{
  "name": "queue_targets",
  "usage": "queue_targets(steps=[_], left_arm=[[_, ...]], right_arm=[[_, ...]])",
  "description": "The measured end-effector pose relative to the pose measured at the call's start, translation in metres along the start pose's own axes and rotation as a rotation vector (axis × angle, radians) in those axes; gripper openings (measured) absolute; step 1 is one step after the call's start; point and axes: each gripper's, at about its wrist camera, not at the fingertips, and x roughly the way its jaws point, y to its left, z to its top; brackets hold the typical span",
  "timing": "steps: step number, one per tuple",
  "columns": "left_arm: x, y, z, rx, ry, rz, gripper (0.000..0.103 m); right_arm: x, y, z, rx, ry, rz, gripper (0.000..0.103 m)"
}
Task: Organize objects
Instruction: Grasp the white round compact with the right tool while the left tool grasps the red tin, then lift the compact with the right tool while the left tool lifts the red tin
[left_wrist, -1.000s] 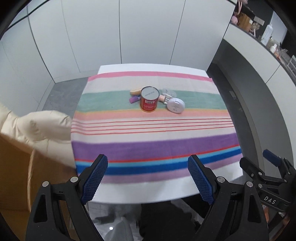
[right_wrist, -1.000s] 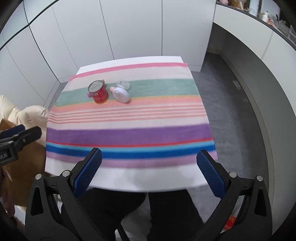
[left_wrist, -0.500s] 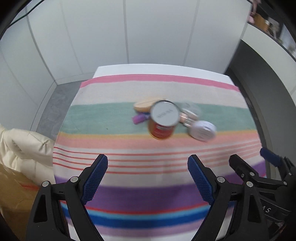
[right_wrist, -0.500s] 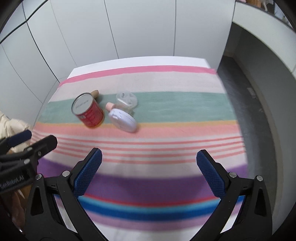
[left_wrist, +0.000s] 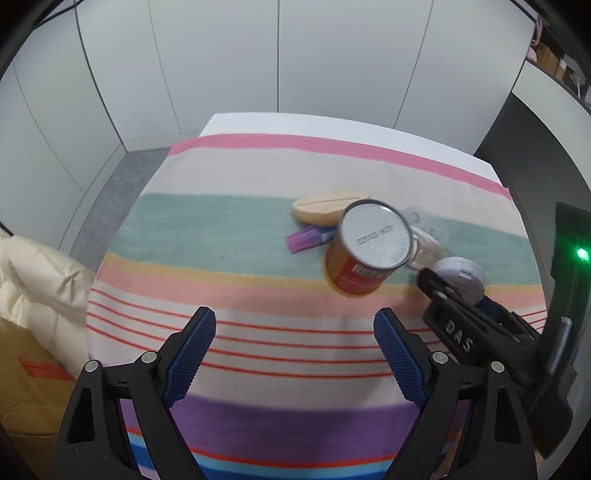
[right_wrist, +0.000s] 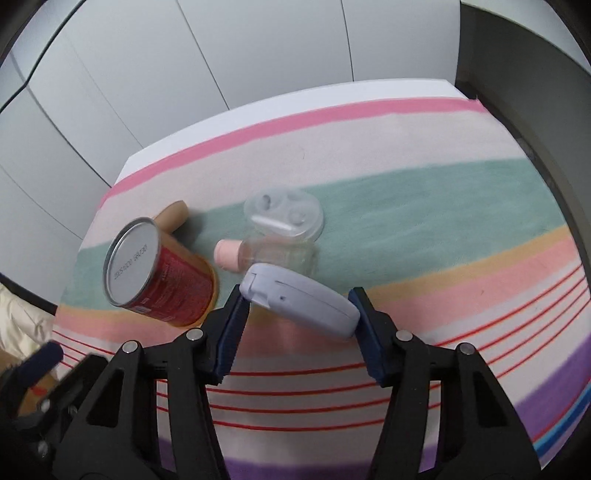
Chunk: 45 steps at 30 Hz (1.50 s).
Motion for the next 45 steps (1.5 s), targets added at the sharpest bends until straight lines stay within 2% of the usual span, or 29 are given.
queue_targets(steps=[5, 10, 12, 13, 14, 18, 21, 24, 31, 37, 41, 45], left_arm=[[0.013, -0.023, 0.004, 0.037, -0.004, -0.040, 0.089], [0.035, -0.047, 0.013, 0.068, -0.016, -0.021, 0.089], [0.041, -0.051, 0.018, 0.055, -0.041, 0.017, 0.083], [0.042, -0.053, 0.019, 0.050, -0.059, 0.037, 0.072], [0.042, -0.055, 0.020, 0.050, -0.077, 0.047, 0.055], [0.034, -0.052, 0.017, 0.046, -0.114, 0.052, 0.055], [0.025, -0.049, 0.014, 0.062, -0.113, 0.048, 0.054], [0.015, -0.048, 0.013, 0.076, -0.106, 0.077, 0.054], [-0.029, -0.039, 0.021, 0.063, -0.139, 0.070, 0.054], [-0.087, -0.027, 0.040, 0.047, -0.167, 0.065, 0.054], [-0.127, -0.022, 0.055, 0.074, -0.169, 0.039, 0.055], [-0.182, -0.021, 0.066, 0.102, -0.241, 0.033, 0.054]], right_arm=[[-0.009, -0.031, -0.003, -0.026, -0.018, -0.026, 0.058], [-0.021, -0.056, -0.005, -0.060, -0.023, -0.065, 0.058], [-0.024, -0.060, -0.007, -0.068, -0.025, -0.057, 0.058], [-0.025, -0.060, -0.008, -0.073, -0.024, -0.054, 0.058], [-0.027, -0.060, -0.006, -0.080, -0.024, -0.053, 0.058], [-0.035, -0.059, -0.003, -0.107, -0.032, -0.052, 0.058], [-0.040, -0.057, 0.002, -0.120, -0.036, -0.053, 0.058], [-0.046, -0.055, 0.004, -0.128, -0.035, -0.065, 0.058], [-0.079, -0.041, 0.015, -0.179, -0.067, -0.085, 0.058], [-0.135, -0.027, 0.038, -0.186, -0.125, -0.063, 0.058], [-0.178, -0.014, 0.053, -0.215, -0.165, -0.058, 0.058], [-0.220, -0.002, 0.067, -0.252, -0.200, -0.062, 0.058]])
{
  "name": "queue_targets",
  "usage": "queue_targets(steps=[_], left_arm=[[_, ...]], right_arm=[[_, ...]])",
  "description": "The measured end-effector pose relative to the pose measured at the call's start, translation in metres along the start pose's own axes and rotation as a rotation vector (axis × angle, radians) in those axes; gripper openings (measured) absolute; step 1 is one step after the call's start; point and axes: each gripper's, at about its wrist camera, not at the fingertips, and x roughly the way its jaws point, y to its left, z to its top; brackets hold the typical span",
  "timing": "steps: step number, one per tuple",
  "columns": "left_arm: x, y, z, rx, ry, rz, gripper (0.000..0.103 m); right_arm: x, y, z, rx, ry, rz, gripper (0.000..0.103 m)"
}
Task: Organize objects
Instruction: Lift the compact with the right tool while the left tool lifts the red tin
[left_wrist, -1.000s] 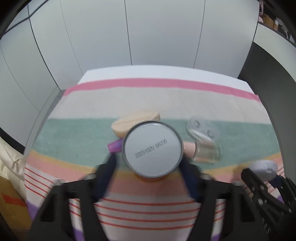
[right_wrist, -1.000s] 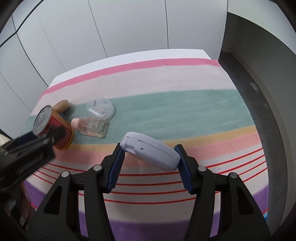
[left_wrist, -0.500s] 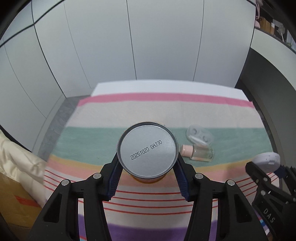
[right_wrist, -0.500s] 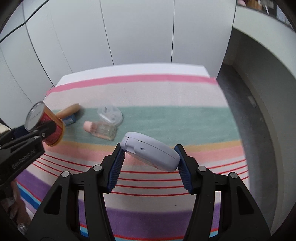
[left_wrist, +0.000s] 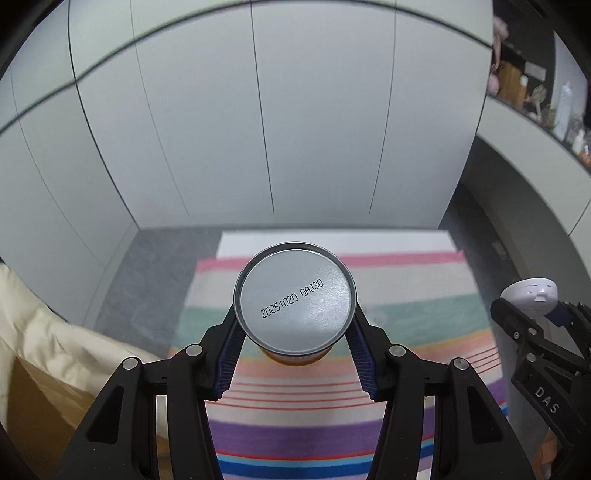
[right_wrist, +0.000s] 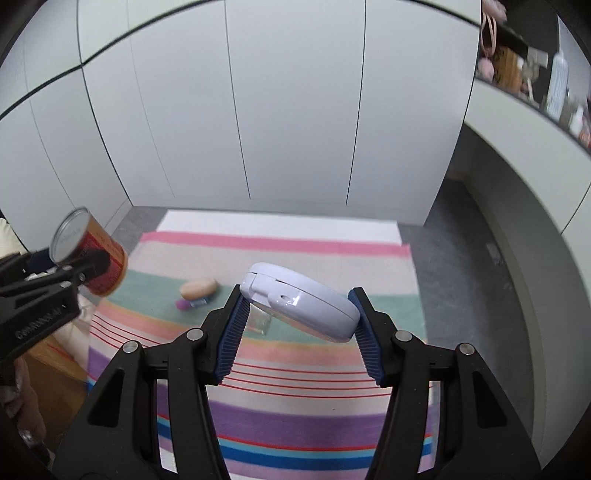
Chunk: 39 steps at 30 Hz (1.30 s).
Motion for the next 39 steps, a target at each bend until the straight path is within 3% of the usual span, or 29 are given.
queue_targets(steps=[6, 12, 28, 39], left_arm=[[-0.066, 0.005, 0.024, -0.007, -0.066, -0.001, 0.055], [-0.101, 0.004, 0.028, -0.028, -0.104, 0.027, 0.055], [-0.114, -0.006, 0.019, -0.032, -0.069, 0.032, 0.055], [-0.147, -0.007, 0.013, -0.028, -0.071, 0.038, 0.055]], right_arm=[[-0.053, 0.001, 0.031, 0.008, -0.024, 0.003, 0.058], [-0.092, 0.004, 0.045, -0.002, -0.063, 0.013, 0.058], [-0.112, -0.001, 0.036, -0.008, -0.060, 0.036, 0.058], [-0.148, 0.004, 0.028, -0.025, -0.084, 0.045, 0.058]])
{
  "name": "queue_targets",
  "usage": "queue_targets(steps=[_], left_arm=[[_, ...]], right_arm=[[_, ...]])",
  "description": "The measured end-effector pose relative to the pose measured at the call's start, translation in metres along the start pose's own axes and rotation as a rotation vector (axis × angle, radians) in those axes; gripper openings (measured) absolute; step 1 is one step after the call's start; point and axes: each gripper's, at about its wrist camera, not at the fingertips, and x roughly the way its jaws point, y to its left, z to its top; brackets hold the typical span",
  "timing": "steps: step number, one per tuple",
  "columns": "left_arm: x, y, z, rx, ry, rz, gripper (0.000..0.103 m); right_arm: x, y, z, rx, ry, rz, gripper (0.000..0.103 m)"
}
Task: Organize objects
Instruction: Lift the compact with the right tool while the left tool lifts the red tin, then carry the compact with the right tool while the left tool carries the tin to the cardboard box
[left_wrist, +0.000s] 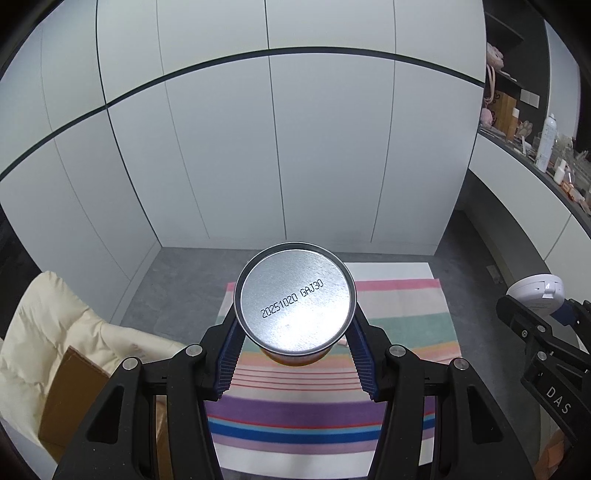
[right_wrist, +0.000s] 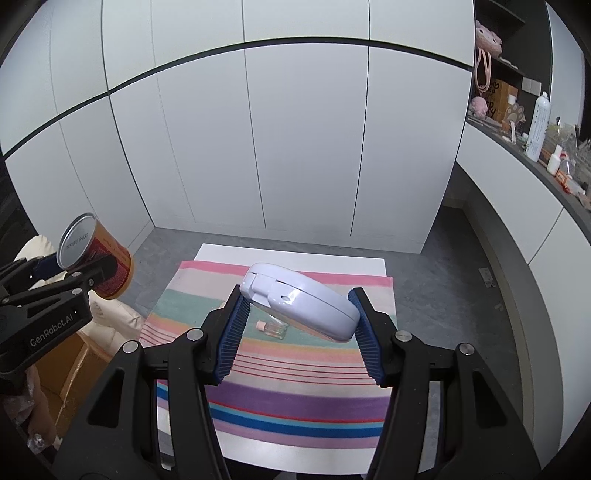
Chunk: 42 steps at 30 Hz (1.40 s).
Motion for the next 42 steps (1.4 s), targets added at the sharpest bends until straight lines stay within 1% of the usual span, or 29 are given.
queue_targets(steps=[4, 12, 14, 17, 19, 21, 27, 32, 36, 42], left_arm=[[-0.021, 0.003, -0.013, 0.017, -0.009, 0.005, 0.055], [-0.060, 0.011, -0.045, 0.037, -0.001, -0.013, 0.055], [-0.069, 0.013, -0.051, 0.036, -0.020, -0.006, 0.055], [-0.081, 0.020, -0.064, 0.041, -0.048, 0.028, 0.055], [-0.087, 0.023, -0.071, 0.044, -0.051, 0.033, 0.055], [-0.092, 0.027, -0.082, 0.045, -0.042, 0.032, 0.055], [-0.107, 0.039, -0.118, 0.037, 0.001, -0.004, 0.055], [-0.116, 0.044, -0.146, 0.032, 0.022, -0.021, 0.055], [-0.114, 0.040, -0.160, 0.067, 0.049, -0.014, 0.055], [-0.119, 0.036, -0.176, 0.078, 0.065, -0.027, 0.055]], right_arm=[[-0.019, 0.003, -0.011, -0.009, -0.001, 0.002, 0.058], [-0.059, 0.009, -0.036, -0.010, -0.003, 0.033, 0.058], [-0.069, 0.011, -0.044, -0.013, -0.006, 0.042, 0.058], [-0.077, 0.013, -0.055, -0.019, -0.008, 0.032, 0.058], [-0.082, 0.013, -0.063, -0.018, -0.006, 0.032, 0.058], [-0.089, 0.013, -0.073, -0.018, -0.006, 0.034, 0.058], [-0.110, 0.009, -0.105, 0.006, 0.008, 0.048, 0.058], [-0.126, 0.009, -0.138, 0.012, 0.021, 0.028, 0.058], [-0.133, 0.013, -0.159, -0.011, 0.036, -0.025, 0.058], [-0.142, 0.012, -0.184, -0.010, 0.071, -0.008, 0.058]])
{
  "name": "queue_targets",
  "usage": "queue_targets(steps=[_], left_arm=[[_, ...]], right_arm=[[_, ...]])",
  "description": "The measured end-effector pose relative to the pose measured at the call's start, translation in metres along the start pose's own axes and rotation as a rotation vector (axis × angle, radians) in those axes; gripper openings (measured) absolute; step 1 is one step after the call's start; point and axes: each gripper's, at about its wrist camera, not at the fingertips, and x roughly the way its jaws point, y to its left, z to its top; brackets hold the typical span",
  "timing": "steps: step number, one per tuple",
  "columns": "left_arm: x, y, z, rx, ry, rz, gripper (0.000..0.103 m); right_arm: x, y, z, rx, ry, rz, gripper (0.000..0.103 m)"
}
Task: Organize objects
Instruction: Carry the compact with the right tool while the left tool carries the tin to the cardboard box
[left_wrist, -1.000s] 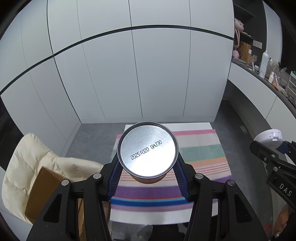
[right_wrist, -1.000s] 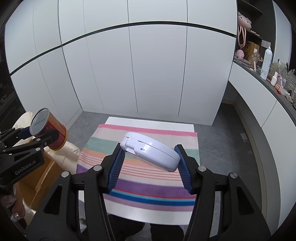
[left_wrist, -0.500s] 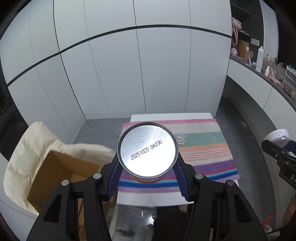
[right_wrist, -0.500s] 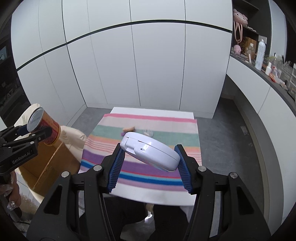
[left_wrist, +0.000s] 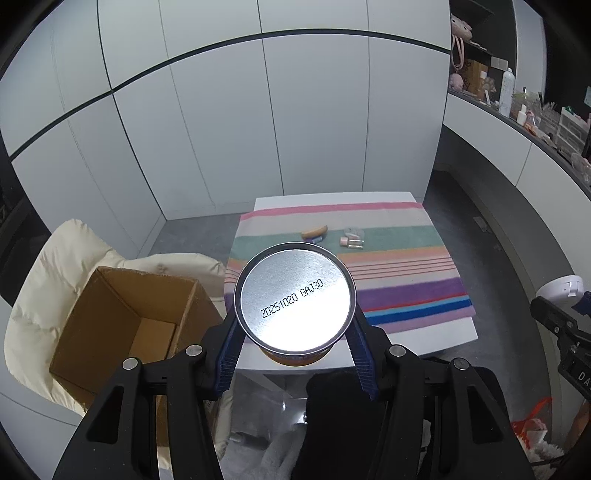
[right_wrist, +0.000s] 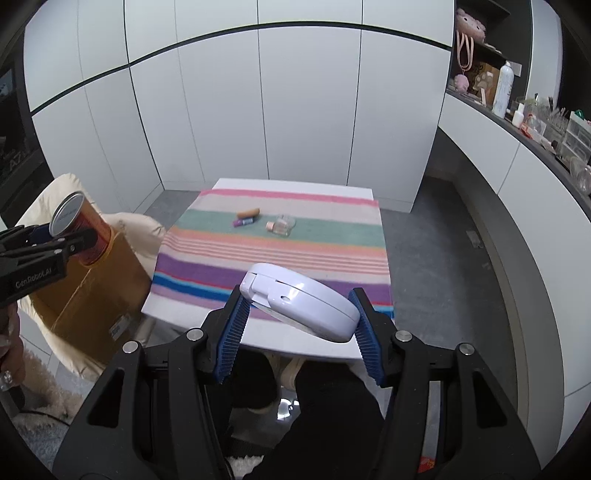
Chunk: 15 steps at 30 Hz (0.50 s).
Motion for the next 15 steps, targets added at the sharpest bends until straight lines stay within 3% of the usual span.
queue_targets(steps=[15], left_arm=[[0.006, 0.002, -0.015, 0.038, 0.030, -0.043, 0.055]], right_arm=[[0.004, -0.003, -0.016, 0.031, 0.051, -0.017, 0.058]])
